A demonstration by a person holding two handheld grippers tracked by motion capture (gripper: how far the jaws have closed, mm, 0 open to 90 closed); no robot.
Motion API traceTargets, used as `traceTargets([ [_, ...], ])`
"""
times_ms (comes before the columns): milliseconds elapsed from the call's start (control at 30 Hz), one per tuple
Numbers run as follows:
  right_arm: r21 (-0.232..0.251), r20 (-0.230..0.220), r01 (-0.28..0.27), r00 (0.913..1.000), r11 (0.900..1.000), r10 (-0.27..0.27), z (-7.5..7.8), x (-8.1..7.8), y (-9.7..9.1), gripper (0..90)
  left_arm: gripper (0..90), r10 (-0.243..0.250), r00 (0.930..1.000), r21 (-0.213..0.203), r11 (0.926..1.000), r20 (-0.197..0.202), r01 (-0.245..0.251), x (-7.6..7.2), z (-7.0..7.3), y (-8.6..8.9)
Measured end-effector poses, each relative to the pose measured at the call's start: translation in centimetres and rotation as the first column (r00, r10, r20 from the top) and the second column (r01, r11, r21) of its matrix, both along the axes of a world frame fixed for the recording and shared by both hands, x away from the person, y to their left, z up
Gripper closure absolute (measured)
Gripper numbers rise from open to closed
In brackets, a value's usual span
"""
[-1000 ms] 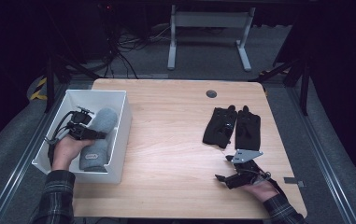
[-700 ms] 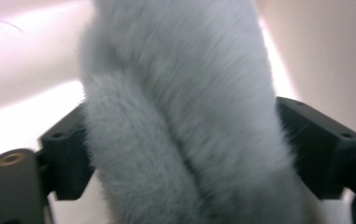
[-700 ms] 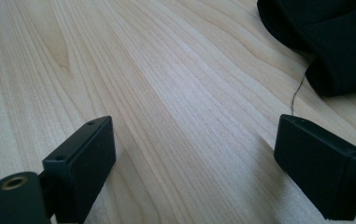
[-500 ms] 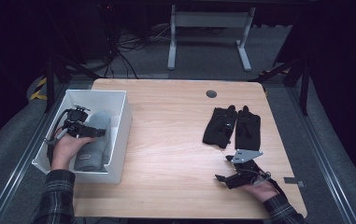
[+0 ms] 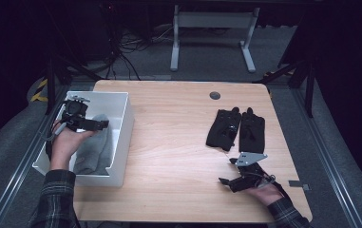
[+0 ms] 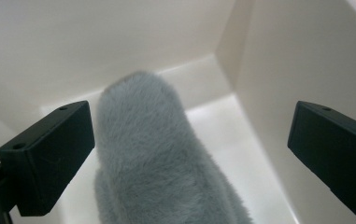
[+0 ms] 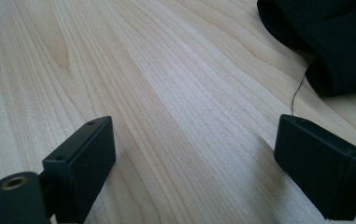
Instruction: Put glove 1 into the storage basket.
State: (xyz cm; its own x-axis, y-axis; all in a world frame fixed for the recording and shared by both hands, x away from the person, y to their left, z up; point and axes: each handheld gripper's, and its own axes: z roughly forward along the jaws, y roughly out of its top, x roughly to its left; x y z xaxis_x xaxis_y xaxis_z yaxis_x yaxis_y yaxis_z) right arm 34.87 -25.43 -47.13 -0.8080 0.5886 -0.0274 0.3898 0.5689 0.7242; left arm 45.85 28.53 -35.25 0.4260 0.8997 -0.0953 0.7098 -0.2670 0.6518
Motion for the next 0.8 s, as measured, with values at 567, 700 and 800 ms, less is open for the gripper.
traceTargets([
  [567, 0.000, 0.000, 0.000, 1.0000, 1.0000, 0.000, 0.0, 0.0, 0.0, 13.0, 1.2, -0.138, 0.9846, -0.060, 0.9876, 0.107, 0.145, -1.5, 4.5, -7.2],
  [700, 0.000, 0.000, 0.000, 1.0000, 1.0000, 0.000, 0.0, 0.0, 0.0, 13.0, 1.3, -0.168, 0.9782, -0.059, 0.9825, 0.121, 0.177, -2.2, 5.0, -9.3],
  [800, 0.000, 0.000, 0.000, 1.0000, 1.0000, 0.000, 0.0, 0.0, 0.0, 13.0, 1.3, -0.206, 0.9688, -0.066, 0.9741, 0.138, 0.216, -2.8, 5.3, -11.4],
])
